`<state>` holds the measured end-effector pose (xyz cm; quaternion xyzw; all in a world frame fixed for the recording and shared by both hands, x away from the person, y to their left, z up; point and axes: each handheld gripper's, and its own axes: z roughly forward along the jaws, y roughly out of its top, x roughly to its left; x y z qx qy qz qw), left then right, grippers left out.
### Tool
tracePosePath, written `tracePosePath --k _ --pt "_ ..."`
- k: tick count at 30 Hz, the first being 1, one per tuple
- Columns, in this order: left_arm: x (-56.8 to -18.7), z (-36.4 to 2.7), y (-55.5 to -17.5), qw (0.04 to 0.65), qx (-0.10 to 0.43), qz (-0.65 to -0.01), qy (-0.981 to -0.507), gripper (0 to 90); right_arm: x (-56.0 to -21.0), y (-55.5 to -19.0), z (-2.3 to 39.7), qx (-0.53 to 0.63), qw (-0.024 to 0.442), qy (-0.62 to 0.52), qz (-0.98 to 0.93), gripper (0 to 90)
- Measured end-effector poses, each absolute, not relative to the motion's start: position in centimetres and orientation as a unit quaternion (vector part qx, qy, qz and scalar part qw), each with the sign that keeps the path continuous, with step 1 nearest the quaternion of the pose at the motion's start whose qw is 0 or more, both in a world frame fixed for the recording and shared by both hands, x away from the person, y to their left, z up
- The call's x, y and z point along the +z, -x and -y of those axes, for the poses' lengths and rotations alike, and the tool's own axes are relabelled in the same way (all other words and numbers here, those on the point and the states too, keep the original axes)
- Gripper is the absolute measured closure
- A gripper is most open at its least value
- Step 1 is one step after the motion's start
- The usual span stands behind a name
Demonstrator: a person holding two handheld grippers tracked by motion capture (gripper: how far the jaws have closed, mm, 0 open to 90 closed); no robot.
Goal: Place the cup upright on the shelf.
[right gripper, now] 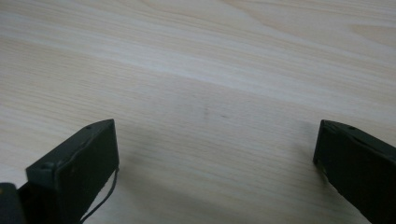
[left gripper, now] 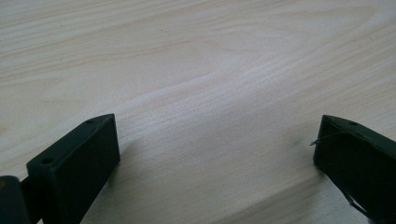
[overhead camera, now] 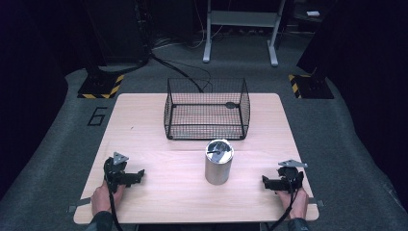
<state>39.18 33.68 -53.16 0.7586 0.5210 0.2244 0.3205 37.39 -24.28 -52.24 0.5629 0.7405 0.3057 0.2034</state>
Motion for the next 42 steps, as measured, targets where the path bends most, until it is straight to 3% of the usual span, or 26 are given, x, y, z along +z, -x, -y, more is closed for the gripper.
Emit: tracePosePath --k 27,42 --pt "-53.2 -33.7 -39.2 0.32 0.225 -0.52 -0.759 0.2 -45.0 -35.3 18.1 0.376 0.182 -0.469 -0.778 0.0" --pt "-53.2 -33.7 -39.2 0.32 0.225 -0.521 -0.759 0.2 -43.0 -34.8 15.6 0.397 0.17 -0.435 -0.79 0.0"
